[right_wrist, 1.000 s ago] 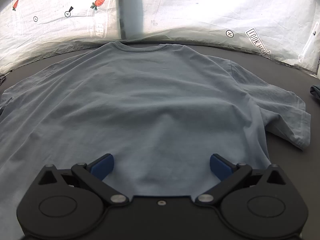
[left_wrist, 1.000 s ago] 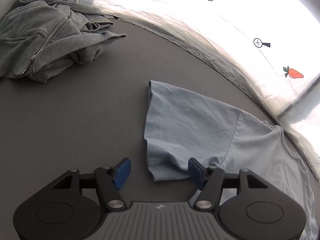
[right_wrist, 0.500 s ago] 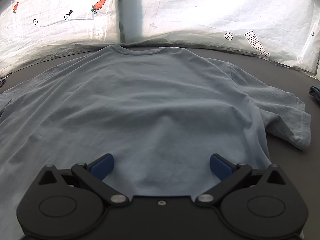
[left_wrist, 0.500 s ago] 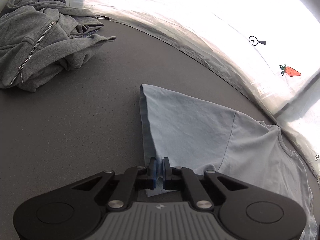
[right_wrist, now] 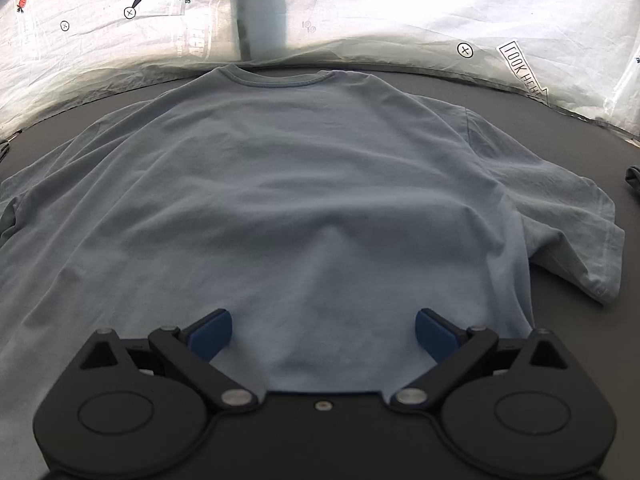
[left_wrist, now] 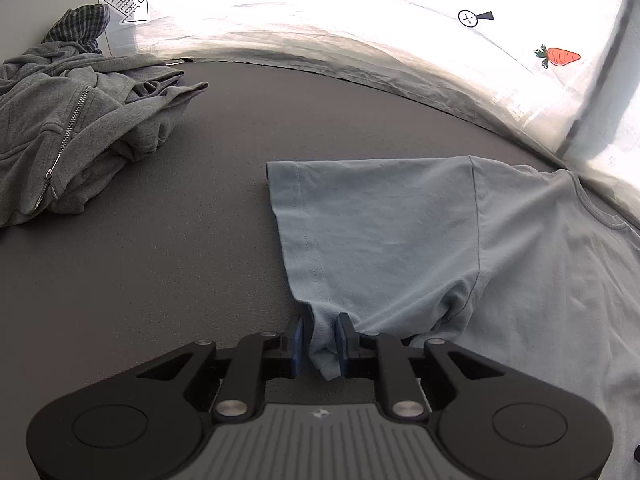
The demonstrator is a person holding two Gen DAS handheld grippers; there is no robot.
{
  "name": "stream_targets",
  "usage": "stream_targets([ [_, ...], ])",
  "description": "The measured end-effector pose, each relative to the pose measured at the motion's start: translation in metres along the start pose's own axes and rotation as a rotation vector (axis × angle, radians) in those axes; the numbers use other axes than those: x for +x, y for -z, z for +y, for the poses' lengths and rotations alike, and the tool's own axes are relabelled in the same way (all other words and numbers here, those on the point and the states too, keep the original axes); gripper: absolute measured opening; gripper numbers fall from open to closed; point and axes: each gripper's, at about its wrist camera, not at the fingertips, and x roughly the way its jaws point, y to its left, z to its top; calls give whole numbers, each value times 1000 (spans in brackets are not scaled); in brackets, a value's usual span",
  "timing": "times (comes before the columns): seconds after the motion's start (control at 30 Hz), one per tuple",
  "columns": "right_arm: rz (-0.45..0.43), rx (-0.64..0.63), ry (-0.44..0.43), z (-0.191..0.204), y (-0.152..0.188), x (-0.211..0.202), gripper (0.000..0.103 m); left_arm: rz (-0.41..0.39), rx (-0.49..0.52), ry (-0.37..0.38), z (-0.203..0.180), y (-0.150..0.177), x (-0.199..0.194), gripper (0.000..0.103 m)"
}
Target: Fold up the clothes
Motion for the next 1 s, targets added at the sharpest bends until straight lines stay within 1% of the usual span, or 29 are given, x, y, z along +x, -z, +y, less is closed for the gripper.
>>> stream_targets([
  [0.03,-29,15,31,-6,-1,-6,82,5,2,-14,0,-1,0,32],
  [0.07,-57,30,63,-12,-1,-12,83,9,4,-27,1,-2,0,39],
  [0.1,-75,72,76,-22,-4,-19,83,14,6,-41,2,-3,-1,47],
  [0.17,-107,198,104,-50,-4,-29,82,19,6,-70,3,-4,-4,57],
  [0.2,-123,261,118,-63,-4,-34,82,17,7,-79,3,-4,-7,57],
  [0.23,-131,338,133,-82,-3,-39,77,14,12,-84,2,-3,-10,58],
  [0.27,-132,406,146,-99,0,-41,69,13,24,-90,-1,-2,-13,59],
  [0.3,-128,479,150,-114,4,-43,66,11,39,-97,-4,-1,-16,62],
  [0.37,-137,649,131,-143,14,-44,55,9,71,-102,-13,5,-21,66],
  [0.4,-145,740,116,-157,20,-44,53,12,84,-103,-17,8,-23,67],
  [0.43,-147,802,112,-167,23,-43,50,21,92,-103,-21,13,-24,67],
  [0.47,-149,862,108,-177,26,-41,50,31,96,-101,-24,17,-24,67],
  [0.5,-153,891,108,-183,25,-39,50,43,99,-99,-28,22,-25,67],
  [0.53,-157,903,110,-187,23,-36,50,55,104,-99,-31,27,-25,67],
  [0.63,-141,873,147,-192,12,-26,52,86,140,-121,-42,39,-26,67],
  [0.73,-114,818,149,-190,2,-12,52,81,160,-145,-46,46,-29,70],
  [0.77,-116,786,151,-188,-1,-10,45,85,151,-150,-46,47,-30,71],
  [0.8,-96,732,179,-185,-4,-8,38,90,136,-154,-45,47,-31,72],
  [0.83,-75,676,207,-183,-8,-6,12,96,121,-157,-43,48,-32,72],
  [0.87,-63,607,215,-181,-11,-3,10,99,109,-160,-42,49,-34,72],
  [0.97,-50,421,292,-180,-15,-1,8,101,89,-168,-37,54,-41,72],
  [1.0,-54,395,313,-185,-15,-1,8,98,96,-175,-35,56,-44,72],
])
